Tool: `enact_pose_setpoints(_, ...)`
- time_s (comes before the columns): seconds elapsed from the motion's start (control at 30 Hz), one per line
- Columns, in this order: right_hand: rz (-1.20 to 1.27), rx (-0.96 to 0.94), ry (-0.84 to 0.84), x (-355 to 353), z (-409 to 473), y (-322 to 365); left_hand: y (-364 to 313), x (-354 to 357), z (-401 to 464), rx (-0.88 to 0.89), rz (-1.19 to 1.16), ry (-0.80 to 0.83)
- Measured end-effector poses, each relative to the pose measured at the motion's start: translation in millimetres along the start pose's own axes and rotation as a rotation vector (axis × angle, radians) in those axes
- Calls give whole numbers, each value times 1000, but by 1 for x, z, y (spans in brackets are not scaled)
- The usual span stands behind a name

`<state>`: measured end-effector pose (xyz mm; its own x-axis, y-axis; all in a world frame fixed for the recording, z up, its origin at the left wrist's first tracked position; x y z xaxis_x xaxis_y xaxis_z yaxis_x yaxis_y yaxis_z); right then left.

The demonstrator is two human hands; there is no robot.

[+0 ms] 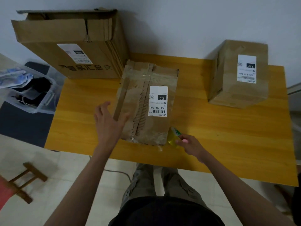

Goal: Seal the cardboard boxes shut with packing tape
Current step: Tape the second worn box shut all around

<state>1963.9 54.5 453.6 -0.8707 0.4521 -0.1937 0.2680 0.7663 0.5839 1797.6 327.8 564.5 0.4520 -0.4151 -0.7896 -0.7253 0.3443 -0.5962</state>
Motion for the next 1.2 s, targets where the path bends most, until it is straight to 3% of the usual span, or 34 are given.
enact_pose_setpoints(0.1, 64, 18, 26, 0, -2, 0, 47, 10, 37, -335, -172, 257)
enact_pose_setpoints(0.17, 77, 12, 38, 0, -4, 4, 67, 23, 39, -465, -309, 394)
enact_pose_setpoints(0.5, 30, -130, 118, -30, -35, 45, 79, 42, 44, -348, -350, 462)
enact_pose_setpoints(0.83, -97, -288, 163, -92, -117, 151, 54, 96, 50, -365, -674, 744)
enact_pose_setpoints(1.03, -342, -334, 155, -66, -122, 229, 53, 111, 55, -323, -711, 623)
enact_pose_setpoints(1.13, -407, -368, 118, -48, -117, 255, 60, 117, 54, -322, -571, 431)
enact_pose_setpoints(1.2, -407, -355, 93, -36, -112, 267, 58, 111, 54, -207, -461, 291)
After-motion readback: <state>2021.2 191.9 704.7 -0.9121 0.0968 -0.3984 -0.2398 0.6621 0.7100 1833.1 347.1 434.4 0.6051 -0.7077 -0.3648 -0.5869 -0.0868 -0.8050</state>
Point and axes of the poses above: each hand's wrist, its own z-axis towards the middle knuckle, its own x-axis out of the palm, y = z × x, the point moved 2 cm from there along z, towards the middle knuckle, and after that the axes turned 6 degrees about x, right-handed, at the moved point
